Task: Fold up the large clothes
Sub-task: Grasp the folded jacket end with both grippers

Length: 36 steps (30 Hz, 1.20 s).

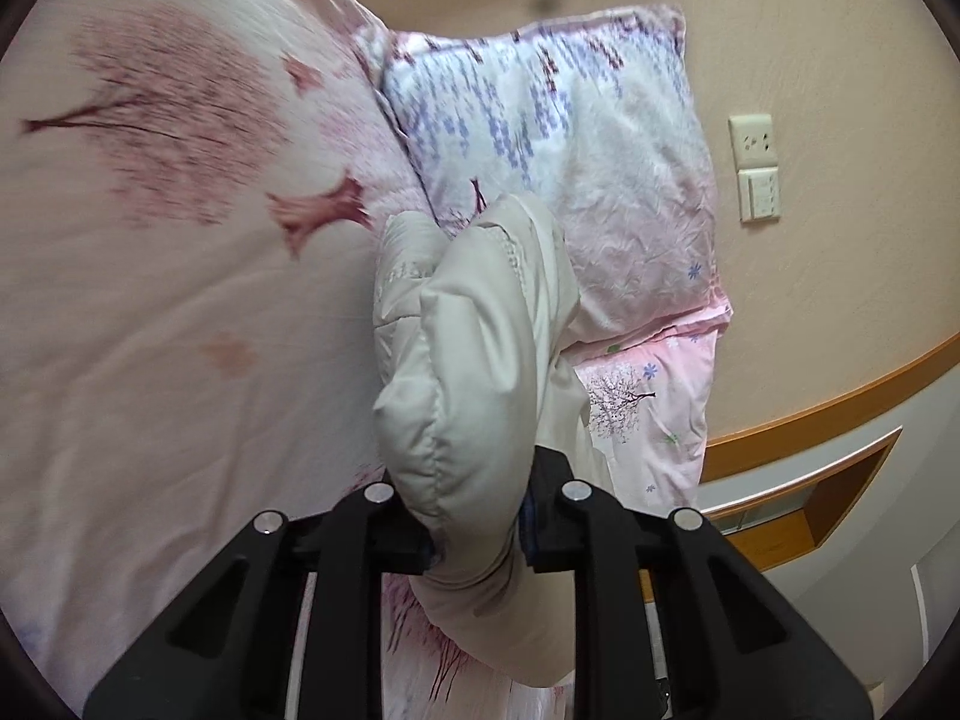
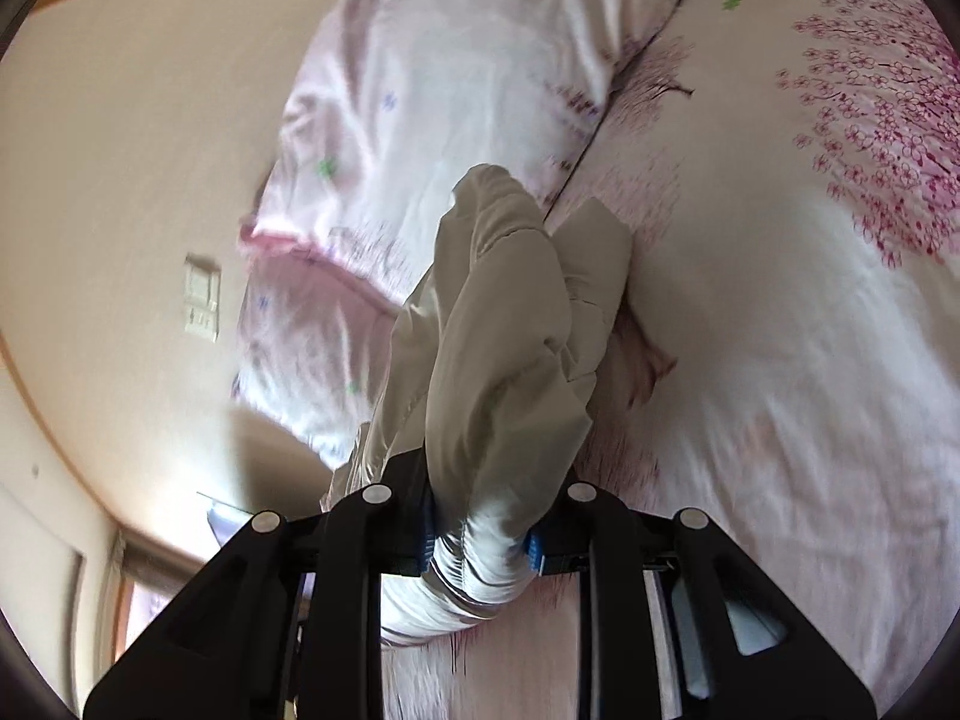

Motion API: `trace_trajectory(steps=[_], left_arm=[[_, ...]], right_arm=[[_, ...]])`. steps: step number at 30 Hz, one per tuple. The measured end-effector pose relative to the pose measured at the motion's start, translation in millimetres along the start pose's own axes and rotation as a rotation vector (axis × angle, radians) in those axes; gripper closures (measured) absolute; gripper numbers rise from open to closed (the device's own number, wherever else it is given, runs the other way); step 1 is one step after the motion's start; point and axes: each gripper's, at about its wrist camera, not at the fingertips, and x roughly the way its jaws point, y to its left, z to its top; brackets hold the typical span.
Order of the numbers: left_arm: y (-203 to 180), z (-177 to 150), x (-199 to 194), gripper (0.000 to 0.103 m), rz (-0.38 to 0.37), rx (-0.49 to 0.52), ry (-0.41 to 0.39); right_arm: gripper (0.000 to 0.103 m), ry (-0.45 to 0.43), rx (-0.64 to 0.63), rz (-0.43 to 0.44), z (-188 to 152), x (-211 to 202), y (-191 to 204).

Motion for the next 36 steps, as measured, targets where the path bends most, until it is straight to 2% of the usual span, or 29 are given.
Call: trace_trajectory(steps=[7, 14, 18, 21, 23, 25, 26, 27, 28, 30, 32, 35, 36], left_arm=[[15, -8, -46, 0.083, 0.018, -0.004, -0.032], [20, -15, -59, 0.082, 0.032, 0.007, -0.031], [30, -18, -56, 0.077, 0.058, 0.002, -0.024], [38, -20, -55, 0.068, 0.071, -0.01, -0.019], [40, -20, -54, 0.064, 0.082, 0.004, -0.014], [41, -21, -54, 0.056, 0.087, 0.019, -0.01], [41, -21, -54, 0.049, 0.09, 0.021, -0.007], [41, -22, -54, 0.047, 0.083, 0.025, -0.008], [41, -23, -54, 0.046, 0.077, 0.031, -0.01], [38, -25, -55, 0.04, 0.068, 0.05, -0.019], [36, -27, -55, 0.039, 0.061, 0.063, -0.026], [32, -28, -52, 0.039, 0.073, 0.085, -0.039], [32, -27, -51, 0.039, 0.079, 0.089, -0.046]], right_arm=[[0.08, 0.069, -0.077, -0.019, -31, -14, 7], [0.08, 0.081, -0.1, -0.036, -42, -26, 5], [0.079, 0.079, -0.115, -0.078, -45, -24, 0], [0.067, 0.079, -0.145, -0.165, -50, -23, -2], [0.055, 0.056, -0.187, -0.246, -52, -26, 3], [0.044, -0.022, -0.279, -0.358, -53, -34, 16], [0.043, -0.072, -0.335, -0.419, -54, -38, 25], [0.042, -0.136, -0.399, -0.492, -55, -42, 37], [0.042, -0.172, -0.438, -0.517, -56, -44, 46], [0.042, -0.195, -0.523, -0.498, -61, -40, 68], [0.046, -0.151, -0.6, -0.417, -68, -24, 92], [0.067, -0.016, -0.684, -0.292, -84, 16, 124], [0.07, 0.032, -0.711, -0.266, -91, 33, 134]])
